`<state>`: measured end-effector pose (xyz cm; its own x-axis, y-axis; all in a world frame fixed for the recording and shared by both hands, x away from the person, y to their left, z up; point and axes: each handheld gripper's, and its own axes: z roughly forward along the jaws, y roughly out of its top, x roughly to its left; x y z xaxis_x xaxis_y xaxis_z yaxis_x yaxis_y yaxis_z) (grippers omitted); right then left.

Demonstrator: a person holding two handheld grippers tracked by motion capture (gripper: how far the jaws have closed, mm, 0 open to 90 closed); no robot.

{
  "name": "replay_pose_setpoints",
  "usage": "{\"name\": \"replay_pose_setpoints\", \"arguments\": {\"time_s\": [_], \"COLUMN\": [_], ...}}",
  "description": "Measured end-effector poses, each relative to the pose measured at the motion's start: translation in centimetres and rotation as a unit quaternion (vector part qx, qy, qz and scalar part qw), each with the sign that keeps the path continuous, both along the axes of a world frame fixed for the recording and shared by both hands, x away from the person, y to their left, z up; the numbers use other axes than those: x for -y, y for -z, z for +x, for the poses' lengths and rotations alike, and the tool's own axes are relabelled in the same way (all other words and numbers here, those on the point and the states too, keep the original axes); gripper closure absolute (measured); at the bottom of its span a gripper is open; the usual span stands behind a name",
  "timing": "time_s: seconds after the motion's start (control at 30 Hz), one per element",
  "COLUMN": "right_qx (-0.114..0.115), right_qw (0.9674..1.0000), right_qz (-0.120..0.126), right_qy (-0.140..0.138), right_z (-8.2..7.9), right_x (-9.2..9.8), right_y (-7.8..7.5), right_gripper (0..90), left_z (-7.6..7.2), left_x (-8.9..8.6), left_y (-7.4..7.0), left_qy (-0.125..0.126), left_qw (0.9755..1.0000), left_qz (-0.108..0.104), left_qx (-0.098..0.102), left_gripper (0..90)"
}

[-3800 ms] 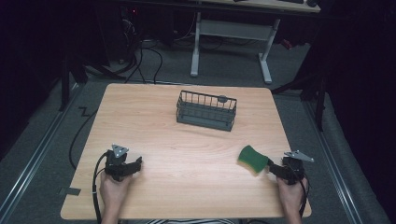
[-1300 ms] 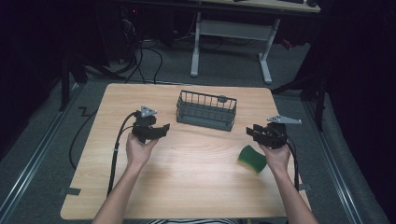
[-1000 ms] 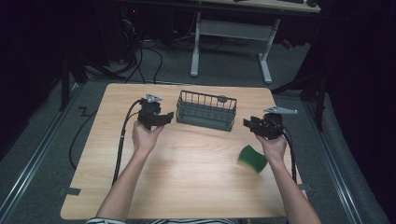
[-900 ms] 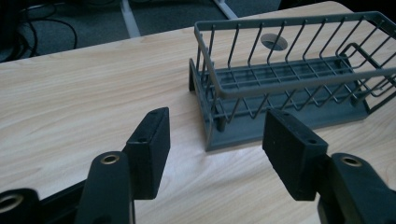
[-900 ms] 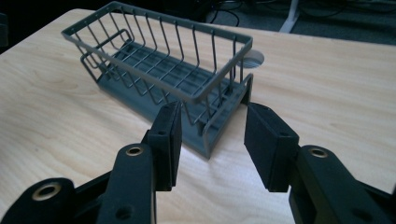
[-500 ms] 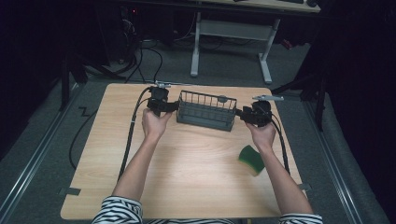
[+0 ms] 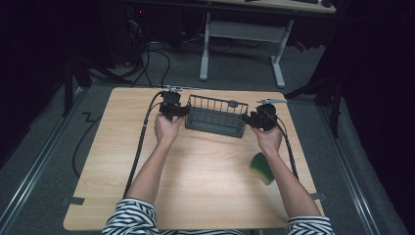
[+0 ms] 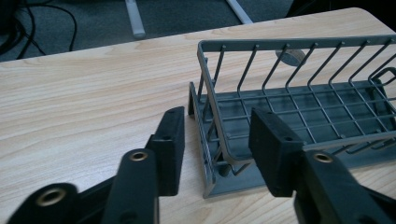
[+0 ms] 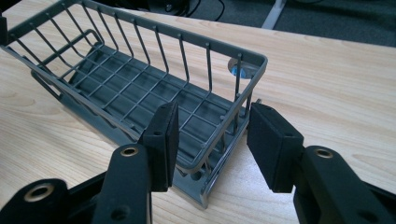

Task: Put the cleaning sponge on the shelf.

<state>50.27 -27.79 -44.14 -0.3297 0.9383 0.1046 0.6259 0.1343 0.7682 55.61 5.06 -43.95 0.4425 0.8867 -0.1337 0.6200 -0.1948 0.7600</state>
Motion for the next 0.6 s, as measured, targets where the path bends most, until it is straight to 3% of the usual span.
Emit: {"name": "replay_pose_setpoints", "arguments": {"time_s": [0.27, 0.37, 0.47, 0.6], "right_qx": [-0.009, -0.024, -0.027, -0.03], "right_qw": [0.9999, 0.9995, 0.9993, 0.9992], "right_qz": [0.003, 0.004, 0.008, -0.002], "right_qy": [-0.013, -0.021, -0.022, -0.028], "right_z": [0.15, 0.3, 0.18, -0.25], "right_x": [0.13, 0.23, 0.22, 0.04], "right_y": [0.18, 0.64, 0.64, 0.49], "right_gripper": [61.0, 63.7, 65.0, 65.1], "left_z": [0.06, 0.07, -0.04, -0.45], "left_x": [0.32, 0.63, 0.72, 0.56], "left_y": [0.32, 0.62, 0.98, 0.81], "left_qy": [0.014, 0.022, 0.023, 0.028], "left_qw": [0.9999, 0.9998, 0.9996, 0.9993], "left_qz": [-0.01, -0.002, 0.016, 0.021], "left_qx": [-0.001, -0.002, -0.01, -0.014], "left_gripper": [70.6, 76.4, 78.3, 78.9]}}
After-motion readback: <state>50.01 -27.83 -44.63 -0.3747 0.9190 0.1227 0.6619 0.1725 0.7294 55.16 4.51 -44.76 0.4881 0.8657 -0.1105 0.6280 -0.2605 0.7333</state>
